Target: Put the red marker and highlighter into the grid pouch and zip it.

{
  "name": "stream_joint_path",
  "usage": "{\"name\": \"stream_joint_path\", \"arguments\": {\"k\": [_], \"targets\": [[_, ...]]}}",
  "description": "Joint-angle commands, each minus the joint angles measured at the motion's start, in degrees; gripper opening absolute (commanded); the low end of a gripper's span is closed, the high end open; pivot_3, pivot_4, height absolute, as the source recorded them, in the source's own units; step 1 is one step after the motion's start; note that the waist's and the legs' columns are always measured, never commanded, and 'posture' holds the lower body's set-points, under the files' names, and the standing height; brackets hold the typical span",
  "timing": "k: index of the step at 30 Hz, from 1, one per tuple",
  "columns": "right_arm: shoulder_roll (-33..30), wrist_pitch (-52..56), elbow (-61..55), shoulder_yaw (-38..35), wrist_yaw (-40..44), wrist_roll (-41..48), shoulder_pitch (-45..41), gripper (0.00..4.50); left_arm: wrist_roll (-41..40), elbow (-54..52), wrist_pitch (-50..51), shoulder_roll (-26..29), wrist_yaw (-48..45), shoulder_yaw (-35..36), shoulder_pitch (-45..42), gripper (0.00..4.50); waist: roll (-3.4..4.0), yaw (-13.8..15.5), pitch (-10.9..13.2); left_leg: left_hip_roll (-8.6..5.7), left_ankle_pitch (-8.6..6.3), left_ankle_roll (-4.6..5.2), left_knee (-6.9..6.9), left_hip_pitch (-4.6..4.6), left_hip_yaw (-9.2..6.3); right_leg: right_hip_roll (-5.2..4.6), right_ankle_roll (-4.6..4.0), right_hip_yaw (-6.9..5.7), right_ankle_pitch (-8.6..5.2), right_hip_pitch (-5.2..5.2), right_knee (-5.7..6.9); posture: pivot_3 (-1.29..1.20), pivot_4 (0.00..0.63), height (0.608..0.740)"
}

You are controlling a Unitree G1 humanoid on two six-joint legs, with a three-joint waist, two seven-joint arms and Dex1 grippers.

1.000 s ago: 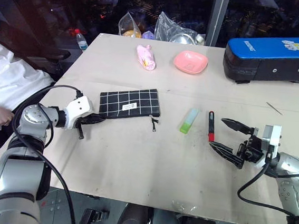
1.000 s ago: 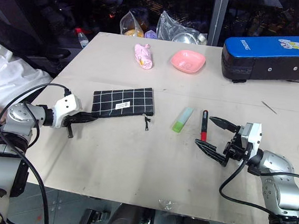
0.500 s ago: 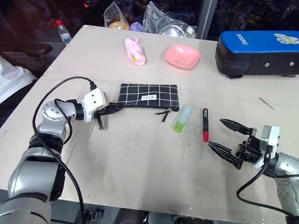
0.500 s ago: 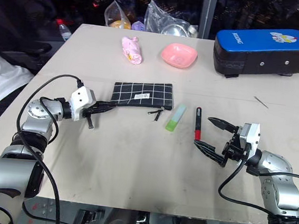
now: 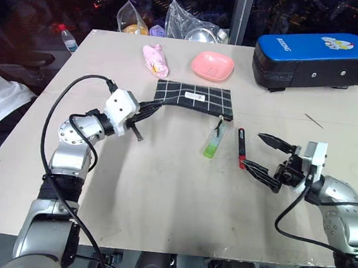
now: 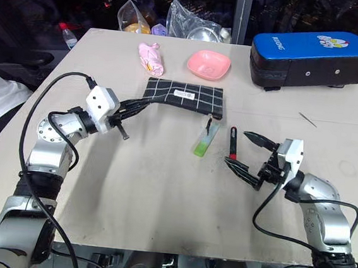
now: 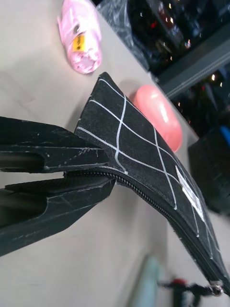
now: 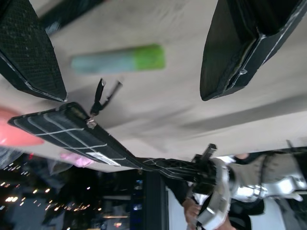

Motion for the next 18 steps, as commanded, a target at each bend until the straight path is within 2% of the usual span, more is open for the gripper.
{"name": "stream_joint_path", "arguments": {"k": [1,4,10,18], "targets": [[0.9,-3.9,-0.2,2.9,-8.3,-11.8,-5.9,4.50,-1.2,-11.1,9.8,-0.9,5.2,0.3,0.5,0.05,0.01,-0.1,0.0,0.00,0.00,0.00,0.00,0.00,0.01,0.00,0.00,0.01,0.00,0.00,0.00,0.00,0.150,0.740],[1.7,-5.4,2.7,5.1,-14.7,-20.3,-10.1,4.50,-1.0,-17.0,17.5,-1.4,7.9,-0.7,0.9,0.05,-0.02,-0.1,0.0,-0.01,0.03,-0.06,0.00,0.02,0.11,0.02,0.01,0.12,0.00,-0.06,0.05,0.00,0.150,0.740],[4.0,-5.6,6.1,7.2,-23.5,-29.0,-14.4,4.50,-0.8,-25.2,29.4,-3.3,12.7,-2.1,0.9,0.05,-0.10,0.0,0.1,-0.01,0.07,-0.12,-0.03,-0.02,0.19,0.03,0.01,0.20,0.00,-0.14,0.04,0.00,0.150,0.740],[2.4,-12.9,14.2,10.7,-26.4,-37.8,-20.7,4.50,-2.1,-30.2,35.7,-5.5,14.6,-4.0,2.0,0.05,-0.14,-0.2,0.1,0.00,0.10,-0.16,-0.06,0.00,0.31,0.04,0.00,0.34,0.00,-0.24,0.09,0.00,0.150,0.740]]}}
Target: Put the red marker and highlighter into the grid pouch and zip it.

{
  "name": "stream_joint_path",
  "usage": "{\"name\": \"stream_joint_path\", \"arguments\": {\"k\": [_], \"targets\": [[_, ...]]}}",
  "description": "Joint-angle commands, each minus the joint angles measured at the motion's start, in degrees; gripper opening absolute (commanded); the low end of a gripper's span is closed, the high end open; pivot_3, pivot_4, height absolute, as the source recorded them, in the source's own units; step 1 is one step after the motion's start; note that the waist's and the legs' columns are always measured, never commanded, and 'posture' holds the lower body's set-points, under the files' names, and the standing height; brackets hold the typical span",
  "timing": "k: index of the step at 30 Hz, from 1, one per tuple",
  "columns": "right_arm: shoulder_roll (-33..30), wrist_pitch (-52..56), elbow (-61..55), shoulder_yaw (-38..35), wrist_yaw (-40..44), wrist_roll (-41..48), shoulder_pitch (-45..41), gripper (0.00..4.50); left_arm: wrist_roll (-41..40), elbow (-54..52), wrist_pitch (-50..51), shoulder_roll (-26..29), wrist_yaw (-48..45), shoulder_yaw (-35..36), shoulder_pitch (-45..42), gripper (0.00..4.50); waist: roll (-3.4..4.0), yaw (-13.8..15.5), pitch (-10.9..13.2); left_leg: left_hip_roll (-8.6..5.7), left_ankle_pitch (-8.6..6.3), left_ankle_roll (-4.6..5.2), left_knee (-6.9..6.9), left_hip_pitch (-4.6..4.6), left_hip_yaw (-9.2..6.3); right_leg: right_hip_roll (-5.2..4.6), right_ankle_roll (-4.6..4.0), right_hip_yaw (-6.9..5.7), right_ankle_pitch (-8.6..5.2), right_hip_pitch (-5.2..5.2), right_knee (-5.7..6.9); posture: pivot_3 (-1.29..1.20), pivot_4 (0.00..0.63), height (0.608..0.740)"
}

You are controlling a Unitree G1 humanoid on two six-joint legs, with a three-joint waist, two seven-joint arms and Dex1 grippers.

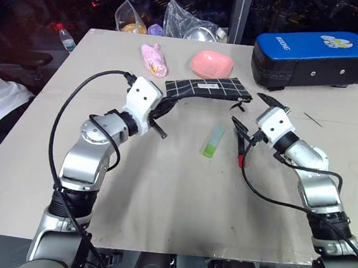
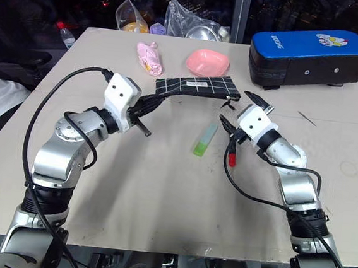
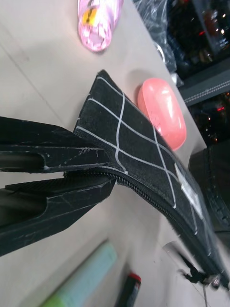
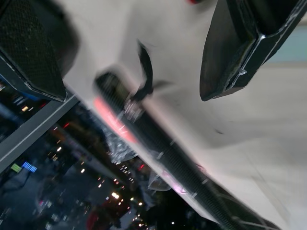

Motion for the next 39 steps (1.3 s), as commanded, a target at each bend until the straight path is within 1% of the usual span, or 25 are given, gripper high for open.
{"name": "stream_joint_path", "arguments": {"k": [1,4,5,6,10,12,13,14,15,17,18,19,21,25,30,36,39], "targets": [[-1.0,-4.1,3.0,1.3,-1.5,-3.7,-3.7,4.50,-1.1,-3.1,0.7,-0.4,0.5,-0.3,-0.1,0.05,0.00,0.0,0.0,0.00,0.01,-0.01,-0.01,0.00,0.00,0.00,0.00,0.01,0.00,-0.01,0.00,0.00,0.150,0.740],[-1.8,-7.1,7.2,2.5,-2.4,-6.4,-6.4,4.50,-1.0,-3.4,0.8,-0.4,0.3,-0.9,0.2,0.05,0.00,-0.1,0.0,0.00,0.01,-0.02,-0.02,0.00,0.05,0.01,0.00,0.07,0.00,-0.04,0.01,0.00,0.150,0.740],[-1.8,-7.8,8.3,2.7,-2.5,-6.7,-7.1,4.24,-1.1,-3.5,0.7,-0.3,0.2,-1.1,0.2,0.02,-0.01,0.0,0.0,0.00,0.01,-0.02,-0.02,0.00,0.05,0.00,0.00,0.07,0.00,-0.04,0.01,0.00,0.150,0.740],[-1.7,-8.1,9.1,2.8,-2.5,-6.9,-7.6,4.24,-1.2,-3.7,0.6,-0.3,0.0,-1.3,0.4,0.02,-0.01,0.0,0.0,0.00,0.01,-0.02,-0.04,0.00,0.05,0.01,0.00,0.07,0.00,-0.05,0.00,0.00,0.150,0.740],[-1.5,-9.2,10.5,3.0,-3.0,-7.3,-8.4,2.62,-0.8,-4.8,-0.9,0.1,-0.8,-2.5,1.4,0.00,-0.01,0.0,0.0,0.02,0.02,-0.03,-0.06,0.00,0.07,0.00,0.00,0.08,0.00,-0.06,-0.01,0.00,0.150,0.740],[-1.9,-9.9,10.8,3.2,-2.6,-7.6,-8.4,1.56,-0.4,-5.0,-1.6,0.2,-0.6,-2.5,1.6,0.00,-0.01,0.0,0.0,0.02,0.02,-0.03,-0.06,-0.01,0.08,0.00,-0.01,0.08,0.00,-0.06,-0.01,0.00,0.150,0.740],[-2.1,-10.1,11.0,3.2,-2.5,-7.7,-8.3,0.89,-0.3,-5.1,-1.8,0.2,-0.4,-2.5,1.6,0.00,-0.01,0.0,0.0,0.02,0.02,-0.03,-0.05,-0.01,0.08,-0.01,-0.01,0.09,0.00,-0.06,0.00,0.00,0.150,0.740],[-2.3,-10.5,11.1,3.2,-2.3,-7.7,-8.2,0.46,-0.4,-5.4,-2.4,0.2,-0.6,-2.3,1.9,0.00,-0.01,0.0,0.0,0.02,0.02,-0.04,-0.05,0.00,0.08,-0.01,-0.01,0.09,0.00,-0.06,0.00,0.00,0.150,0.740],[-2.5,-10.9,11.3,3.3,-2.2,-7.8,-8.2,0.15,-0.5,-5.7,-2.8,0.3,-0.7,-2.1,2.2,0.00,-0.01,0.0,0.0,0.02,0.02,-0.04,-0.05,0.00,0.08,-0.01,-0.01,0.09,0.00,-0.06,0.00,0.00,0.150,0.740],[-2.8,-11.5,11.9,3.3,-2.2,-8.1,-8.3,0.06,-0.6,-5.9,-4.3,0.6,-1.4,-1.9,2.8,0.00,-0.01,0.0,0.0,0.02,0.02,-0.04,-0.05,0.00,0.09,-0.01,-0.01,0.10,0.00,-0.06,0.00,0.00,0.150,0.740],[-3.0,-11.8,12.2,3.4,-2.2,-8.2,-8.3,0.02,-0.4,-6.0,-5.6,1.0,-1.7,-1.9,3.0,0.35,0.00,0.0,0.0,0.02,0.03,-0.04,-0.05,0.00,0.08,0.00,-0.01,0.10,0.00,-0.06,0.00,0.00,0.150,0.740],[-3.1,-12.1,12.4,3.4,-2.2,-8.3,-8.4,0.00,-0.2,-6.0,-6.6,1.2,-2.0,-1.8,3.1,0.56,0.00,-0.1,0.0,0.02,0.02,-0.04,-0.06,0.00,0.08,0.00,-0.01,0.10,0.00,-0.06,0.00,0.00,0.150,0.740],[-3.4,-12.8,12.9,3.3,-2.2,-8.2,-8.4,0.00,2.1,-6.2,-13.9,3.5,-4.3,-2.9,4.1,1.32,-0.01,-0.1,0.0,0.02,0.03,-0.04,-0.06,0.00,0.08,-0.01,-0.01,0.10,0.00,-0.06,0.00,0.00,0.150,0.740],[-4.5,-17.2,14.5,3.3,-0.6,-6.6,-8.4,0.00,9.6,-2.4,-30.3,8.1,-5.4,-4.7,6.4,3.28,0.01,-0.1,0.0,0.03,0.03,-0.04,-0.09,0.01,0.15,-0.01,-0.02,0.12,0.00,-0.08,-0.01,0.00,0.150,0.740],[-4.2,-23.6,17.5,3.3,1.9,-4.0,-9.1,0.00,14.0,5.2,-44.1,9.7,-3.8,-4.0,6.2,3.28,0.01,0.0,0.0,0.02,0.03,-0.04,-0.08,0.04,0.20,-0.01,-0.02,0.14,0.00,-0.08,0.00,0.00,0.150,0.740],[-3.9,-25.3,19.7,1.8,4.8,0.6,-9.1,0.00,13.9,11.6,-56.5,10.6,-5.0,-3.7,6.2,3.28,0.01,0.0,0.0,0.04,0.02,-0.03,-0.09,0.03,0.23,-0.02,-0.02,0.15,0.01,-0.09,-0.01,0.00,0.150,0.740],[-4.1,-25.1,20.0,1.3,5.5,2.0,-9.3,0.00,13.7,13.2,-60.0,11.0,-6.1,-4.6,5.9,3.28,0.02,0.0,0.0,0.05,0.02,-0.03,-0.09,0.03,0.25,-0.02,-0.02,0.15,0.01,-0.09,0.00,0.00,0.150,0.740]]}}
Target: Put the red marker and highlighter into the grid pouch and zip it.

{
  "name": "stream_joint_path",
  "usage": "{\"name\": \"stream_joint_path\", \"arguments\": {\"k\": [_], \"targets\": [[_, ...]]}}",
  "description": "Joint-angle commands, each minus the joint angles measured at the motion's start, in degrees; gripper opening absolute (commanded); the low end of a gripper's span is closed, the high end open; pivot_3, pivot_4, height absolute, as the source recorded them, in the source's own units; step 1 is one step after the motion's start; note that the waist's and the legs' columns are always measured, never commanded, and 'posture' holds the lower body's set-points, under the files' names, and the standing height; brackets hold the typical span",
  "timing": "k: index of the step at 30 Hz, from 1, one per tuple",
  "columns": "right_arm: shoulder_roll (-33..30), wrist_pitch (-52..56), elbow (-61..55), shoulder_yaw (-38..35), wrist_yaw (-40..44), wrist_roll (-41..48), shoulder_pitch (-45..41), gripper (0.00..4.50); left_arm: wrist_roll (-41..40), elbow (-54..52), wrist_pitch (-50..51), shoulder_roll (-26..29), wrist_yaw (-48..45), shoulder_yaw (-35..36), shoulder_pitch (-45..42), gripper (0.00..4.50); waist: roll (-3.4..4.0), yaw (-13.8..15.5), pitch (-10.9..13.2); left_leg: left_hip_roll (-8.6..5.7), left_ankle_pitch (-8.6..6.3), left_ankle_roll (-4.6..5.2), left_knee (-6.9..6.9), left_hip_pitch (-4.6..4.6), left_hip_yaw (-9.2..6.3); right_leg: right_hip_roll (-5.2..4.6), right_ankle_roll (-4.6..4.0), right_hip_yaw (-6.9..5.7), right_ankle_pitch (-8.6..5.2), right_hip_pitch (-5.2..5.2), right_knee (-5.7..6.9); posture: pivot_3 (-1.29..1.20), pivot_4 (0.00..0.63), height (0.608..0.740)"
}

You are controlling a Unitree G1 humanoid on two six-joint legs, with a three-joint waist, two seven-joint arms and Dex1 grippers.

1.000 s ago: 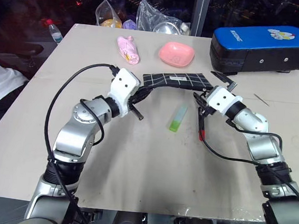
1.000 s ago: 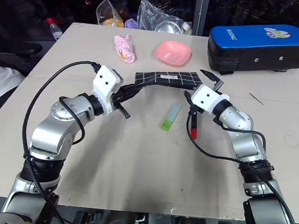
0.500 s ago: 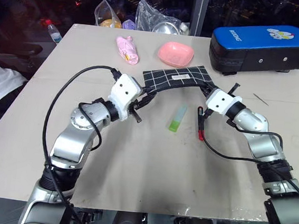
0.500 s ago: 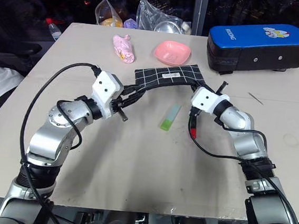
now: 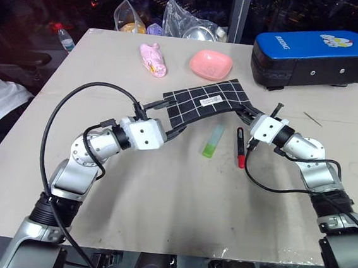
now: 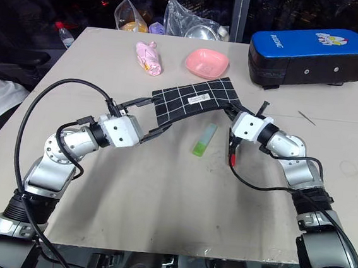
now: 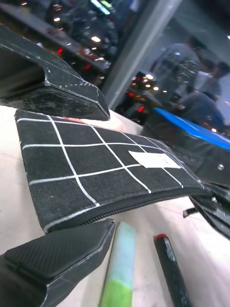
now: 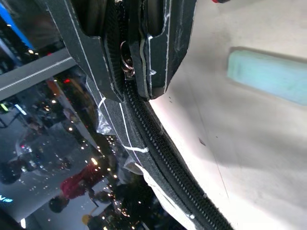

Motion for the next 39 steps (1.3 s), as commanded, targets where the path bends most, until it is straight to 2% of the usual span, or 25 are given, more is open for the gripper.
{"name": "stream_joint_path", "arguments": {"k": [1,11,31,32,33,35,36,39], "targets": [[-0.1,-0.7,-1.0,-2.4,0.8,3.4,-1.6,0.00,0.0,0.6,-5.5,0.6,-0.7,-0.2,-1.1,3.28,0.00,0.0,0.0,0.00,0.00,0.00,0.00,0.00,0.00,0.00,0.00,0.00,0.00,0.00,0.00,0.00,0.150,0.740],[-0.5,0.3,-0.2,-3.7,1.3,6.0,-2.5,0.00,3.4,4.8,-12.2,0.0,2.5,0.1,-2.9,3.28,0.01,0.0,0.0,0.01,0.00,0.00,0.00,0.00,0.17,0.01,0.00,-0.01,0.00,-0.01,0.01,0.00,0.150,0.740],[1.5,1.4,-2.9,-3.0,4.2,7.4,-1.9,0.00,6.2,8.0,-14.6,-3.7,7.1,-1.5,-6.2,3.28,0.01,0.0,0.0,0.02,0.00,0.00,0.01,0.00,0.34,0.02,0.01,-0.02,0.00,-0.01,0.03,0.00,0.150,0.740],[1.5,1.4,-3.1,-3.0,4.3,7.4,-1.9,0.00,6.3,8.2,-14.7,-3.8,7.2,-1.5,-6.3,2.81,0.01,0.0,0.0,0.02,0.00,0.00,0.01,0.00,0.34,0.02,0.01,-0.02,0.00,-0.01,0.03,0.00,0.150,0.740],[1.5,1.4,-3.1,-3.0,4.5,7.4,-1.9,0.00,6.3,8.5,-14.7,-4.0,7.5,-1.5,-6.4,2.62,0.01,0.0,0.0,0.02,0.00,0.00,0.01,0.00,0.34,0.02,0.01,-0.02,0.00,-0.01,0.03,0.00,0.150,0.740],[1.5,1.4,-3.3,-2.9,4.8,7.4,-1.9,0.00,6.2,8.8,-14.7,-4.2,7.8,-1.4,-6.6,1.79,0.01,0.0,0.0,0.02,0.00,0.00,0.02,0.00,0.34,0.02,0.01,-0.02,0.01,-0.01,0.03,0.00,0.150,0.740],[1.5,1.5,-3.4,-2.9,4.9,7.4,-1.8,0.00,6.2,8.9,-14.7,-4.3,7.9,-1.4,-6.7,1.18,0.01,0.0,0.0,0.02,0.00,0.00,0.02,0.00,0.34,0.02,0.01,-0.02,0.00,-0.01,0.03,0.00,0.150,0.740],[1.7,1.7,-3.8,-2.8,5.3,7.4,-1.7,0.00,6.2,9.2,-14.8,-4.5,7.9,-1.5,-7.0,0.03,0.01,0.0,0.0,0.02,0.00,0.00,0.02,0.00,0.34,0.02,0.01,-0.02,0.01,-0.01,0.03,0.00,0.150,0.740]]}}
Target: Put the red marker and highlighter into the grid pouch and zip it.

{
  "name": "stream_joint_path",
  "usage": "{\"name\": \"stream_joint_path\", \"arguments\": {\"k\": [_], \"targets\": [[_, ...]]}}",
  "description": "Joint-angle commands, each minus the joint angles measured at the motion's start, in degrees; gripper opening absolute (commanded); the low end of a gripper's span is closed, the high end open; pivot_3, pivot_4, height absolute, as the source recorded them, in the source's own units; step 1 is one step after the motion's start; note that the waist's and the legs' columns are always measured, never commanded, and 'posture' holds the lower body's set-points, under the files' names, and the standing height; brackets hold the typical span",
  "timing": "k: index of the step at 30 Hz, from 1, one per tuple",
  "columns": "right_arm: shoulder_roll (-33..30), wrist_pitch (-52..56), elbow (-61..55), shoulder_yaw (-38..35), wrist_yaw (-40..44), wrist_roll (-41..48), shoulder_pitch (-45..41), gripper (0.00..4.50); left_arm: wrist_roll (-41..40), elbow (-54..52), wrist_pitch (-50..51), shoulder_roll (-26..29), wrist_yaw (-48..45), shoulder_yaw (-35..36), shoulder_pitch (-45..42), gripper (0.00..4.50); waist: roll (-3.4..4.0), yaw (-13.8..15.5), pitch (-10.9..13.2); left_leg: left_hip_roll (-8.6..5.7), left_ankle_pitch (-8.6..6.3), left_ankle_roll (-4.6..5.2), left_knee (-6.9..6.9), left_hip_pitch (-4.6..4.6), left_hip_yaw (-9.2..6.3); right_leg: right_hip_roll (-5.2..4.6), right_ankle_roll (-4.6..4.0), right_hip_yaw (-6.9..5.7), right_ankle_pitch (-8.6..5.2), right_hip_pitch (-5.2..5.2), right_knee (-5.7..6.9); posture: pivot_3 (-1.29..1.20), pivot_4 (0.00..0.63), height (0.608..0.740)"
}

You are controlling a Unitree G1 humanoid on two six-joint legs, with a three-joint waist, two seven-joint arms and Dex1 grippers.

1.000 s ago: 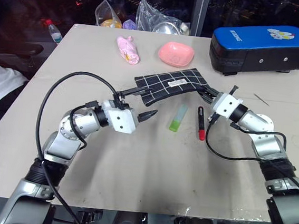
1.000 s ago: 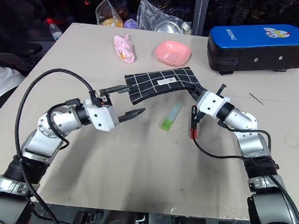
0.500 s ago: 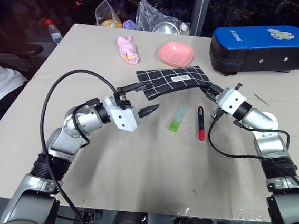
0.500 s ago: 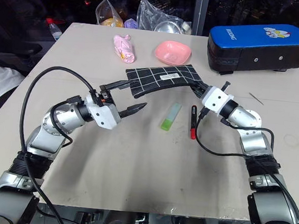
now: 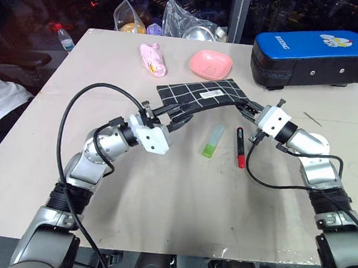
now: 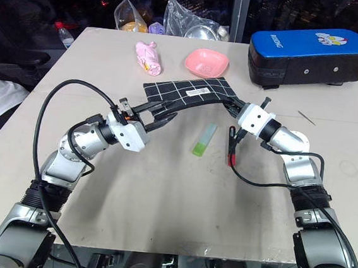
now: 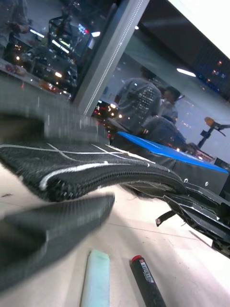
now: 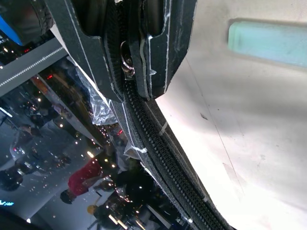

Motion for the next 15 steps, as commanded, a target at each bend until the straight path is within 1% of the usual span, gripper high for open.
{"name": "stream_joint_path", "arguments": {"k": [1,8,12,13,14,15], "targets": [[0.2,0.1,-3.2,-0.6,0.4,1.1,-0.5,0.00,-0.2,-0.2,-0.8,-0.3,1.0,0.1,-1.4,0.03,0.00,0.0,0.0,0.00,0.00,0.00,0.00,0.00,0.00,0.00,0.00,0.00,0.00,0.00,0.00,0.00,0.150,0.740],[0.4,1.0,-3.6,0.0,1.8,1.3,-0.2,0.00,0.0,0.0,-0.7,-0.8,1.8,0.0,-1.7,0.03,0.00,0.0,0.0,0.00,0.00,0.00,0.00,0.00,0.00,0.00,0.00,0.00,0.00,0.00,0.00,0.00,0.150,0.740],[-0.6,5.3,-5.0,0.1,4.2,1.8,-0.1,0.00,-1.6,-0.2,2.3,-2.2,3.3,1.4,-0.8,0.03,0.00,0.0,0.0,0.00,0.00,0.00,0.01,0.00,0.00,0.00,0.00,0.00,0.00,0.00,0.01,0.00,0.150,0.740],[-0.7,6.9,-5.8,-0.3,4.6,2.3,0.1,0.82,-2.0,-0.3,3.1,-2.5,3.6,1.7,-0.6,0.00,0.00,0.0,0.0,0.00,0.00,0.00,0.01,0.00,0.00,0.00,0.00,-0.01,0.00,0.00,0.01,0.00,0.150,0.740],[-0.6,7.7,-6.5,-0.8,4.5,2.7,0.3,1.00,-2.6,-0.4,4.1,-2.8,3.7,2.1,-0.3,0.00,0.00,0.0,0.0,0.00,0.00,0.00,0.01,0.00,0.00,0.00,0.00,0.00,0.00,0.00,0.01,0.00,0.150,0.740],[-0.7,8.3,-7.2,-1.3,4.3,2.8,0.5,1.58,-3.0,-0.6,5.1,-2.9,3.8,2.4,0.0,0.00,0.00,0.0,0.0,0.00,0.00,0.00,0.01,-0.01,-0.01,0.00,0.00,-0.01,0.00,0.00,0.01,0.00,0.150,0.740]]}}
